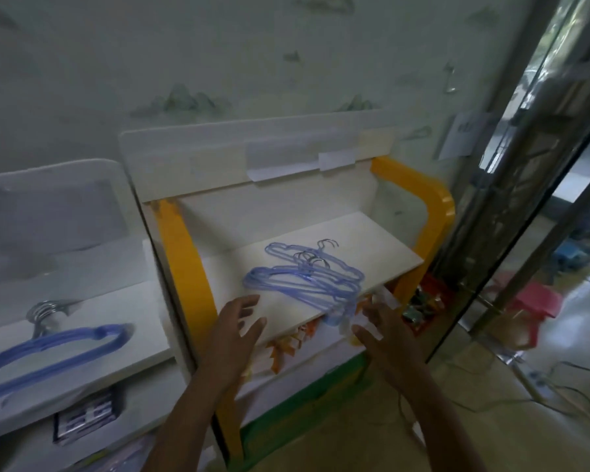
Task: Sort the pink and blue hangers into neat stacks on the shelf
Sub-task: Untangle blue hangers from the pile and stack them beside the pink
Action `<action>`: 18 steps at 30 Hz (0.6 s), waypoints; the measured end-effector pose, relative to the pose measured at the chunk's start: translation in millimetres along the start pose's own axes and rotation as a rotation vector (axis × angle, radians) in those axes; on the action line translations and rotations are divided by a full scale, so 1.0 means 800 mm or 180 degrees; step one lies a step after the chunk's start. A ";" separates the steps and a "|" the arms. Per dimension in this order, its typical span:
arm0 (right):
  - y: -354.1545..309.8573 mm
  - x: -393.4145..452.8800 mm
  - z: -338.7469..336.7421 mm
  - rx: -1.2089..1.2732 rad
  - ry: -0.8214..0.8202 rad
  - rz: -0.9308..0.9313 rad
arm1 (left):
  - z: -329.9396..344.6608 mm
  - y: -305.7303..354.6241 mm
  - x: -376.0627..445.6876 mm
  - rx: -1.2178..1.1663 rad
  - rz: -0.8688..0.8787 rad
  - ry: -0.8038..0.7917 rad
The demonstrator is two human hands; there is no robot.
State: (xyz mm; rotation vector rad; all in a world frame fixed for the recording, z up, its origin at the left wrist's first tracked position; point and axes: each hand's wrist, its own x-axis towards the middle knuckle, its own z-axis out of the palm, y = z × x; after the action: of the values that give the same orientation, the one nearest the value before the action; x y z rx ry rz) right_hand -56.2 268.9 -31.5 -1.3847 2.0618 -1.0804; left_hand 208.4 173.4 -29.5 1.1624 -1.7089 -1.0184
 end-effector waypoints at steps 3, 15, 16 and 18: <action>0.001 0.048 -0.009 -0.0136 0.0102 0.0048 | 0.023 -0.002 0.048 -0.0117 -0.0008 0.0008; 0.036 0.170 0.005 -0.0167 0.0166 0.0269 | 0.071 -0.057 0.199 0.0062 0.0115 -0.0010; 0.038 0.175 0.007 -0.0172 0.0170 0.0282 | 0.074 -0.060 0.207 0.0079 0.0096 0.0000; 0.040 0.186 0.009 -0.0195 0.0184 0.0307 | 0.078 -0.066 0.222 0.0064 0.0022 0.0022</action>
State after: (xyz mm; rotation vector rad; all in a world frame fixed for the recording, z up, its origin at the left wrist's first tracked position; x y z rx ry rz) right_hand -130.9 137.1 -50.9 -1.2820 2.1961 -1.0366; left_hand 123.0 1.6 -68.1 1.1707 -1.7203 -0.9939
